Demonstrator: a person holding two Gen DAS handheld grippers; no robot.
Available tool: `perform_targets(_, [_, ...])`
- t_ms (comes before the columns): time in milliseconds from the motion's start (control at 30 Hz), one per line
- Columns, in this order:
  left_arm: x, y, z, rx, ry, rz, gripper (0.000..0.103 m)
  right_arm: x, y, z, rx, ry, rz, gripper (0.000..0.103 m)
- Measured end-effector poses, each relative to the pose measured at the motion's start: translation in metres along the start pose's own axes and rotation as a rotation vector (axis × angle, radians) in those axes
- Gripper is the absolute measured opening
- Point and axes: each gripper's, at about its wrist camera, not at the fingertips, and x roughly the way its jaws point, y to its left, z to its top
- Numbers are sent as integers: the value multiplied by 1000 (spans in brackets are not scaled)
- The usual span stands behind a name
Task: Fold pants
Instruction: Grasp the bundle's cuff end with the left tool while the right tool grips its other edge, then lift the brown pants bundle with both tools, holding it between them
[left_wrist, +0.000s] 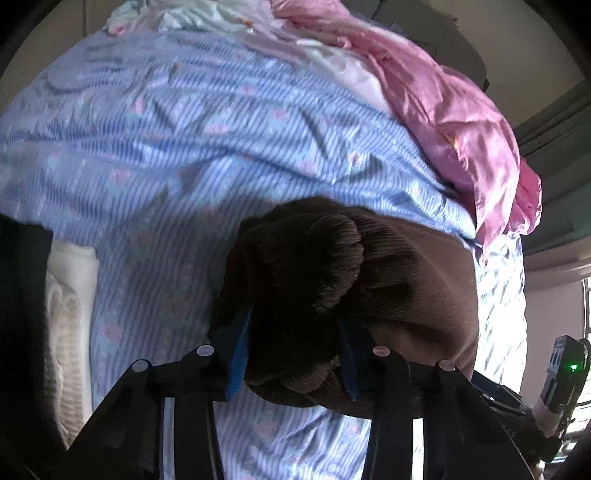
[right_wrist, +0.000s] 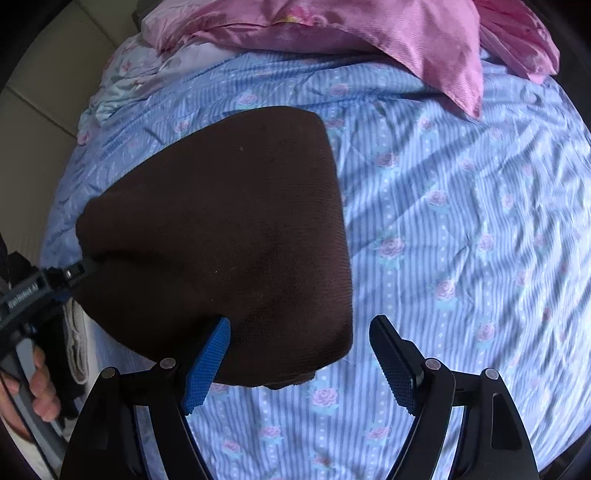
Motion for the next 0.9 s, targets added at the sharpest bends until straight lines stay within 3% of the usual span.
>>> perform_targets(100, [2, -1, 9, 29, -4, 21, 38, 4, 5, 4, -2, 8, 11, 80])
perform_targets(167, [5, -1, 12, 50, 3, 25, 32, 6, 7, 7, -4, 11, 16, 80])
perform_targets(233, [11, 0, 12, 63, 13, 42, 34, 10, 10, 10, -11, 18, 26, 80])
perform_targets(300, [14, 4, 12, 54, 15, 56, 47, 14, 13, 11, -21, 24, 19, 80])
perform_targets(600, [22, 22, 12, 30, 40, 62, 81, 27, 17, 19, -28, 42, 8, 80])
perform_targets(900, [28, 27, 15, 31, 74, 58, 95, 42, 16, 28, -24, 64, 4, 81])
